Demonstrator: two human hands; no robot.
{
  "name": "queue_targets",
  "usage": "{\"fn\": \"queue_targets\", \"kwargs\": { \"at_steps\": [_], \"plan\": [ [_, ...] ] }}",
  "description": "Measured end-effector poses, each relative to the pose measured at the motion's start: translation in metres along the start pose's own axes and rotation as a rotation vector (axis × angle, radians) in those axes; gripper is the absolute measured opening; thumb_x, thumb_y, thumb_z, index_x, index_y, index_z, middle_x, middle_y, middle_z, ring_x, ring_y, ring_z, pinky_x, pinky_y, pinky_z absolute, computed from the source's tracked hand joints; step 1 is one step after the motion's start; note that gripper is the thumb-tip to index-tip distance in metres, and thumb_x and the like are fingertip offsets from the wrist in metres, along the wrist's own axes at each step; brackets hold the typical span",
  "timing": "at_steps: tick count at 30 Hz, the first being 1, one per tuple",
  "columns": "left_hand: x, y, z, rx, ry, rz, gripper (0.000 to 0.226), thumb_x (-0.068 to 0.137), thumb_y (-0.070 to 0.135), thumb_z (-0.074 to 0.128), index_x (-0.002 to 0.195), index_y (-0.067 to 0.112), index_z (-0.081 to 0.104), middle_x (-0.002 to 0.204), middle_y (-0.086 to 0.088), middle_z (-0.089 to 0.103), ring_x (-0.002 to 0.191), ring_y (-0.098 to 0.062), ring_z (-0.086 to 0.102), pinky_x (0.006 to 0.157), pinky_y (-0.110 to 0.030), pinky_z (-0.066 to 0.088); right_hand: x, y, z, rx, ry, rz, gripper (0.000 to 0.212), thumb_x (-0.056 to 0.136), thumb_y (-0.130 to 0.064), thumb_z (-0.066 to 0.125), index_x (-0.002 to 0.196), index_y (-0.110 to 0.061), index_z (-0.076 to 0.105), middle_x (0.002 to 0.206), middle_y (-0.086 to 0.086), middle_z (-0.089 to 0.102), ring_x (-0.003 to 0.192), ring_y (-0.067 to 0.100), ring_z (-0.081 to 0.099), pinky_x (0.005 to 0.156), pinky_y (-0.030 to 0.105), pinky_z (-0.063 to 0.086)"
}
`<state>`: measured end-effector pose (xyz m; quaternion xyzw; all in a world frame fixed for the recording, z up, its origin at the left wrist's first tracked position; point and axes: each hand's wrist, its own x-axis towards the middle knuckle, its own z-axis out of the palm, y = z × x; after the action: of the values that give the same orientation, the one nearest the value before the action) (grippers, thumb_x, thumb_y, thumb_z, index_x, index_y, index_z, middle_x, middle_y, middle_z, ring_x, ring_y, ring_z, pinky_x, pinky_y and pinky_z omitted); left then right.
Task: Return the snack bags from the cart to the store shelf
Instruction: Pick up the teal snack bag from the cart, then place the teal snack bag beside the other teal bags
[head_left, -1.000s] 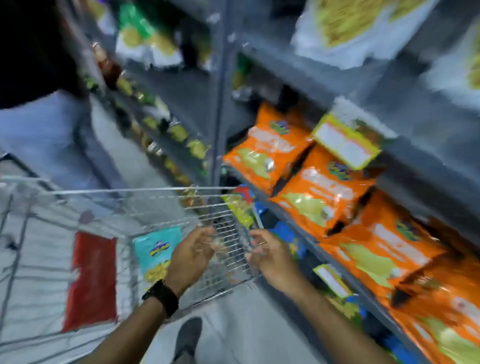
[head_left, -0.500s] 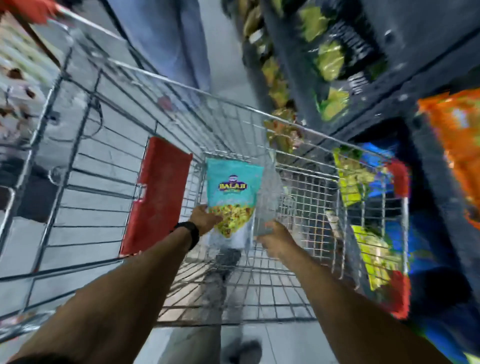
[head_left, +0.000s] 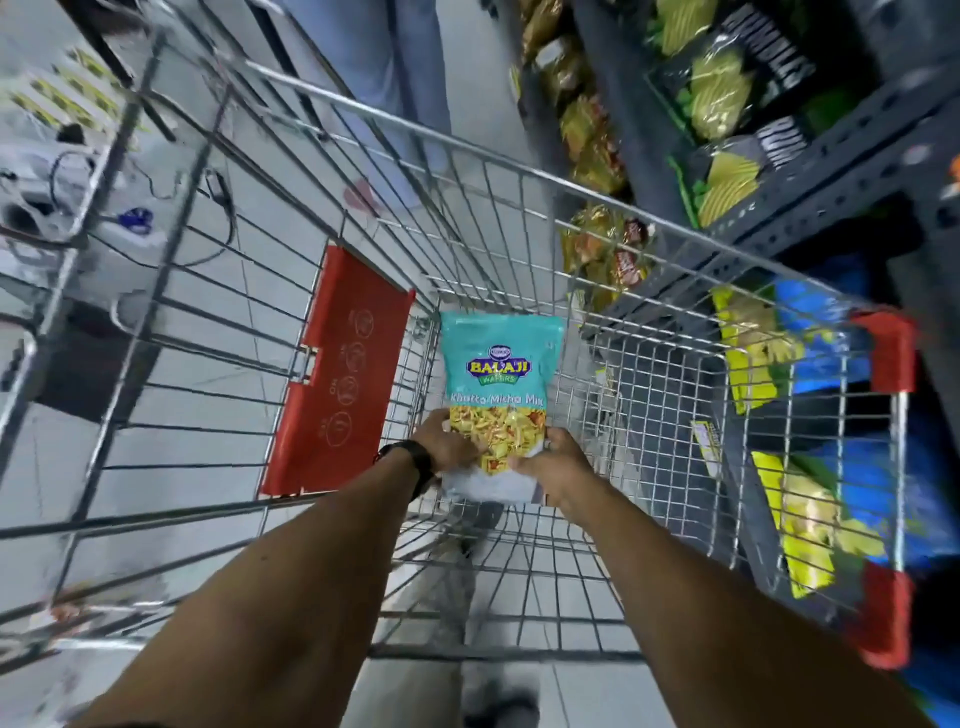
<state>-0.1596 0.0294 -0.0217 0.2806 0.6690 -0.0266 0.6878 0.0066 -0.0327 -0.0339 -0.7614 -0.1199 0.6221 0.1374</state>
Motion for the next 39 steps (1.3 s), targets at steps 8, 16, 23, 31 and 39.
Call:
{"fn": "queue_targets", "kwargs": {
  "at_steps": [8,16,23,31,39],
  "plan": [
    [-0.139,0.026,0.017,0.196,-0.093,0.195,0.052,0.092,-0.006,0.063,0.140,0.010,0.055,0.139,-0.015,0.064,0.117,-0.029,0.065,0.106,-0.046,0.050,-0.136,-0.006,-0.040,0.073,0.038,-0.199,0.054,0.083,-0.002,0.080,0.131,-0.009,0.055,0.131,0.010,0.068,0.103,0.024,0.066,0.061,0.027,0.049],
    [-0.341,0.035,0.058,0.142,-0.132,0.695,0.030,0.084,-0.002,0.076,0.095,0.025,0.067,0.096,0.006,0.077,0.099,-0.024,0.072,0.085,-0.035,0.057,-0.334,0.017,-0.110,0.239,0.161,-0.644,0.040,0.081,0.004,0.080,0.098,-0.027,0.060,0.098,0.002,0.070,0.078,0.006,0.063,0.054,0.018,0.052],
    [-0.492,0.090,0.137,0.119,-0.253,1.208,0.057,0.080,-0.003,0.079,0.129,0.015,0.055,0.114,-0.005,0.075,0.085,-0.001,0.073,0.069,-0.019,0.057,-0.501,0.030,-0.206,0.399,0.508,-1.079,0.055,0.075,0.005,0.084,0.118,-0.023,0.065,0.098,-0.006,0.078,0.100,0.021,0.074,0.088,0.037,0.060],
    [-0.596,0.201,0.279,0.260,-0.555,1.612,0.064,0.086,-0.005,0.072,0.142,0.015,0.048,0.134,-0.001,0.068,0.116,-0.011,0.067,0.093,-0.018,0.056,-0.603,0.023,-0.326,0.444,1.146,-1.256,0.056,0.076,-0.008,0.085,0.121,-0.028,0.059,0.108,-0.016,0.072,0.099,-0.004,0.068,0.082,0.013,0.052],
    [-0.566,0.264,0.391,0.448,-0.670,1.590,0.076,0.086,0.017,0.076,0.150,0.030,0.037,0.155,0.012,0.043,0.147,-0.013,0.038,0.124,-0.046,0.031,-0.579,0.012,-0.392,0.545,1.506,-1.016,0.069,0.077,-0.002,0.081,0.137,-0.020,0.051,0.123,-0.003,0.070,0.115,0.021,0.066,0.096,0.038,0.053]
  ]
}}
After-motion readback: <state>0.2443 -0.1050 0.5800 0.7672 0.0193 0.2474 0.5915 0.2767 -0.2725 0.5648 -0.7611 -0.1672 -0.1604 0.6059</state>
